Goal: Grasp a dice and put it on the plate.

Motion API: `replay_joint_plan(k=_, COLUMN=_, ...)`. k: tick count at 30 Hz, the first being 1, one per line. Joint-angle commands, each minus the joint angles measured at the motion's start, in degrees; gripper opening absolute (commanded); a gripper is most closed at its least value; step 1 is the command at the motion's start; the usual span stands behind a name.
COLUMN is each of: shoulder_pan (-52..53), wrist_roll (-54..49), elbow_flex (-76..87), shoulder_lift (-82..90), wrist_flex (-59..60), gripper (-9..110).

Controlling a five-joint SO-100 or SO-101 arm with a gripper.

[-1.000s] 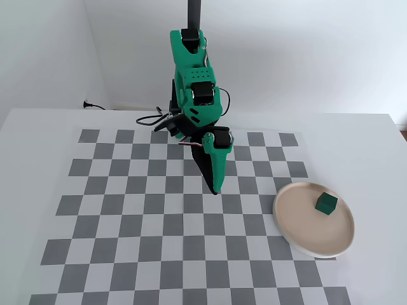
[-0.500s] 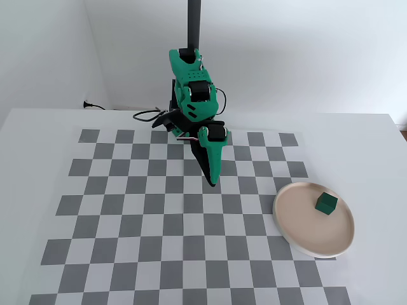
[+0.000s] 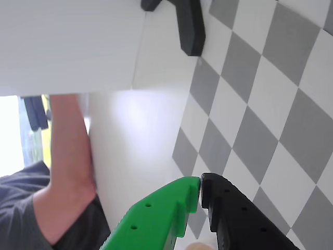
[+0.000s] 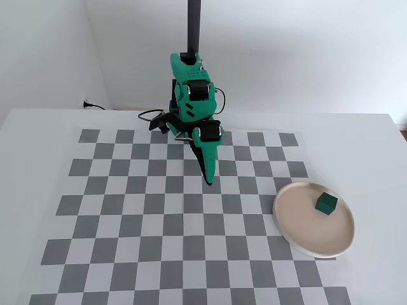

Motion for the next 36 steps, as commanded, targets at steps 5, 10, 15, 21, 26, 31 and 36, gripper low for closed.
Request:
replay_joint_plan(k=5, shoulder_pan=2.3, wrist_roll=6.3, elbow_flex=-0.9, shoulder_lift=1.0, wrist_flex=6.7, gripper=-4)
replay_joint_plan(k=10, shoulder_pan=4.1, wrist_roll=10.9, elbow_flex=-0.9, shoulder_lift=1.0, wrist_flex=12.0, gripper=-4)
replay_joint_plan(k=15, shoulder_pan=6.9, wrist_roll=11.4, elbow_flex=-0.9, shoulder_lift=1.0, wrist_flex=16.0, gripper=-4)
replay_joint_plan(k=21, shoulder_pan=9.7, wrist_roll=10.6, elbow_flex=-0.9, shoulder_lift=1.1, wrist_flex=19.2, gripper=-4)
replay_joint_plan(k=26, shoulder_pan=9.3, wrist_roll=10.8, elbow_flex=-0.9, shoulder_lift=1.1, wrist_flex=20.7, gripper=-4)
replay_joint_plan(k=31, shoulder_pan=9.7, wrist_roll=10.5, elbow_flex=-1.1, shoulder_lift=1.1, wrist_flex=21.4, gripper=-4)
replay_joint_plan(k=36, shoulder_pan=9.7, wrist_roll=9.9, elbow_flex=-1.1, shoulder_lift=1.1, wrist_flex=21.7, gripper=-4)
